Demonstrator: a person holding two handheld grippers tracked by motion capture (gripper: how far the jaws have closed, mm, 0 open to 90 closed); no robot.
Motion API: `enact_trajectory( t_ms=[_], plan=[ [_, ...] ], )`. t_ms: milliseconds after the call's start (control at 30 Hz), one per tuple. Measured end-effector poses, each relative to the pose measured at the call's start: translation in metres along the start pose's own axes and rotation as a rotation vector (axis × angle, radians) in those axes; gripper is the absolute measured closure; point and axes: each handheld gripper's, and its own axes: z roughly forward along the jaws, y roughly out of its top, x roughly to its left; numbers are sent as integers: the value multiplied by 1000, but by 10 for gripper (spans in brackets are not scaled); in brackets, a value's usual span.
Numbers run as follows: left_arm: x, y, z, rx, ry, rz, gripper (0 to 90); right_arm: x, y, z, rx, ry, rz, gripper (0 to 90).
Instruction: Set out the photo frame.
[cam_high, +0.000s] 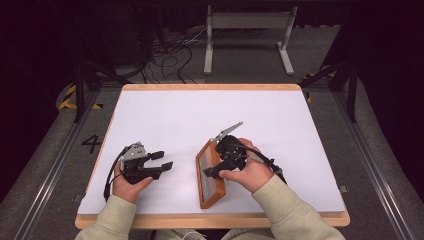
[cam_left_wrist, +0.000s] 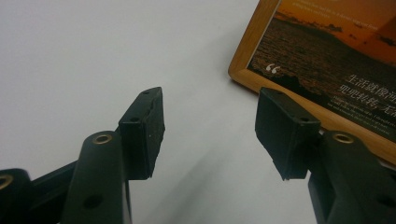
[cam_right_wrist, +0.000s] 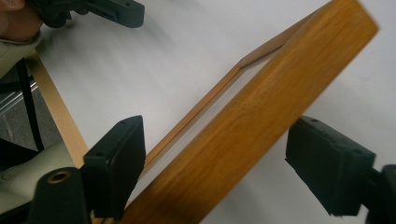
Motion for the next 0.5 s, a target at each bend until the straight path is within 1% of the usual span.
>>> enact_trajectory(
  t_ms=[233,300,367,400,500],
  plan=[
    [0,0,0,0,-2,0,430,3,2,12,42,31,27,318],
    [0,0,0,-2,-5,1,429,4,2,15,61,42,35,328],
    [0,0,0,-3,-6,3,430,4,2,15,66,51,44,334],
    [0,0,1,-3,-5,6,430,3,2,15,69,53,51,347],
    [0,0,1,-2,-5,6,430,2,0,16,87,78,76,396]
  ],
)
